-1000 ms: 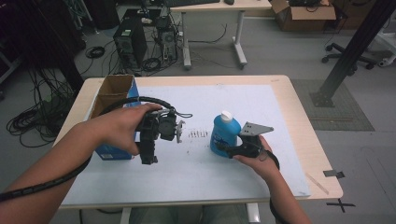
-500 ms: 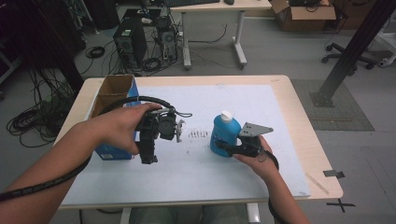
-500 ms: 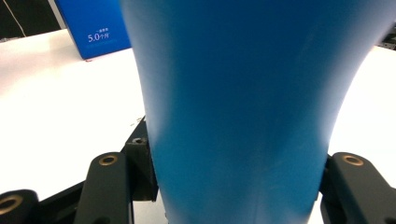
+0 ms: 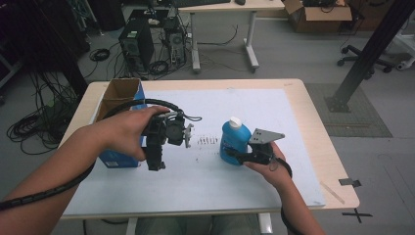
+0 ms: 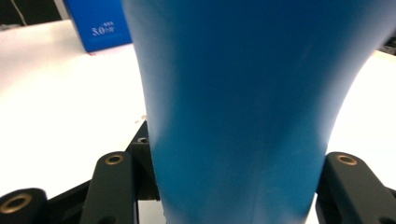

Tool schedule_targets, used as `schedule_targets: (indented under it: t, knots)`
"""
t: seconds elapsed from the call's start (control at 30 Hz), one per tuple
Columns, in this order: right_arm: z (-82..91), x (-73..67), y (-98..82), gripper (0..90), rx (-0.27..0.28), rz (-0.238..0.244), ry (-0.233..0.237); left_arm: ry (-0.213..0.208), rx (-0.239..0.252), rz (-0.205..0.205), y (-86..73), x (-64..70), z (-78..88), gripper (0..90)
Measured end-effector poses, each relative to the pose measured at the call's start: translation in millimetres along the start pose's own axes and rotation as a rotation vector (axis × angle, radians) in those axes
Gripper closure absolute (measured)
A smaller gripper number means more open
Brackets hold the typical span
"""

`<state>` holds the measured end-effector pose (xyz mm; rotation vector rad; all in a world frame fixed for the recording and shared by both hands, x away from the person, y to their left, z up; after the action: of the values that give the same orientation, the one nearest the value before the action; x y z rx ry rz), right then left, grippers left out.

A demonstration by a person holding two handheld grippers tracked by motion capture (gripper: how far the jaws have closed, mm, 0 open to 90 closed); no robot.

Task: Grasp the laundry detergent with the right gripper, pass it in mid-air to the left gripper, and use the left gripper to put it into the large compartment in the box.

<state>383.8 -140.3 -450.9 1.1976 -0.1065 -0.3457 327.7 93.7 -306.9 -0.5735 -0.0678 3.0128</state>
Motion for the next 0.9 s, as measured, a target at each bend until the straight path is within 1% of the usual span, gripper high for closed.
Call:
schedule_targets:
  t: [0.03, 0.07, 0.13, 0.17, 0.27, 0.3, 0.33, 0.37, 0.43, 0.47, 0.5, 0.53, 0.57, 0.63, 0.83, 0.87, 0.9]
  knots:
    - [1.4, -1.3, 2.1, 44.5, 0.006, 0.001, 0.010, 0.000, -0.002, 0.002, -0.4, -0.8, 1.2, 0.2]
    - [1.4, -1.3, 2.1, 44.5, 0.006, 0.001, 0.010, 0.000, -0.002, 0.002, -0.4, -0.8, 1.2, 0.2]
    - [5.1, -5.5, 8.2, 44.5, 0.021, 0.005, 0.035, 0.002, 0.002, 0.006, -0.7, -2.7, 2.3, 0.2]
    - [8.3, -9.3, 13.6, 44.5, 0.027, 0.017, 0.055, 0.003, 0.006, 0.010, -0.6, -4.7, 3.0, 0.2]
    - [13.0, -17.7, 22.2, 44.5, 0.028, 0.040, 0.093, 0.006, 0.011, 0.015, 0.4, -7.9, 4.7, 0.2]
    - [14.1, -21.1, 24.6, 44.5, 0.027, 0.046, 0.109, 0.005, 0.009, 0.011, 1.5, -9.6, 6.1, 0.2]
    - [14.1, -21.1, 24.6, 44.5, 0.027, 0.046, 0.109, 0.005, 0.009, 0.011, 1.5, -9.6, 6.1, 0.2]
    - [15.1, -28.4, 28.8, 44.5, 0.022, 0.066, 0.135, 0.007, 0.014, 0.013, 3.0, -10.6, 7.3, 0.2]
    - [14.6, -36.5, 31.9, 44.5, 0.014, 0.080, 0.162, 0.006, 0.024, 0.010, 6.1, -11.9, 9.3, 0.2]
    - [14.6, -36.5, 31.9, 44.5, 0.014, 0.080, 0.162, 0.006, 0.024, 0.010, 6.1, -11.9, 9.3, 0.2]
    - [12.6, -44.2, 34.0, 44.5, 0.006, 0.101, 0.187, 0.006, 0.036, 0.008, 9.3, -12.7, 10.7, 0.2]
    - [12.6, -44.2, 34.0, 44.5, 0.006, 0.101, 0.187, 0.006, 0.036, 0.008, 9.3, -12.7, 10.7, 0.2]
    - [9.4, -52.1, 35.6, 44.6, -0.003, 0.116, 0.213, 0.004, 0.040, 0.002, 11.9, -13.4, 12.4, 0.2]
    - [5.3, -59.4, 37.3, 44.5, -0.007, 0.131, 0.236, 0.002, 0.043, 0.006, 14.5, -13.1, 13.7, 0.2]
    - [-8.5, -77.1, 43.1, 44.5, -0.015, 0.152, 0.303, -0.007, 0.067, -0.008, 22.6, -12.0, 17.0, 0.2]
    - [-8.5, -77.1, 43.1, 44.5, -0.015, 0.152, 0.303, -0.007, 0.067, -0.008, 22.6, -12.0, 17.0, 0.2]
    - [-14.2, -81.1, 44.3, 44.5, -0.018, 0.156, 0.322, -0.009, 0.068, -0.013, 23.7, -11.7, 17.3, 0.2]
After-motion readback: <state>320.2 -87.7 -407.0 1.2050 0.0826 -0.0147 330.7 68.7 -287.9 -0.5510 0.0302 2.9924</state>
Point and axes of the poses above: each handheld gripper's, and its own axes: z roughly backward along the jaws, y roughly out of its top, x roughly to its right, the point moved 6 cm from there along -z, roughly forward along the jaws, and after that the axes turned 12 degrees about y, right-handed, at the moved point
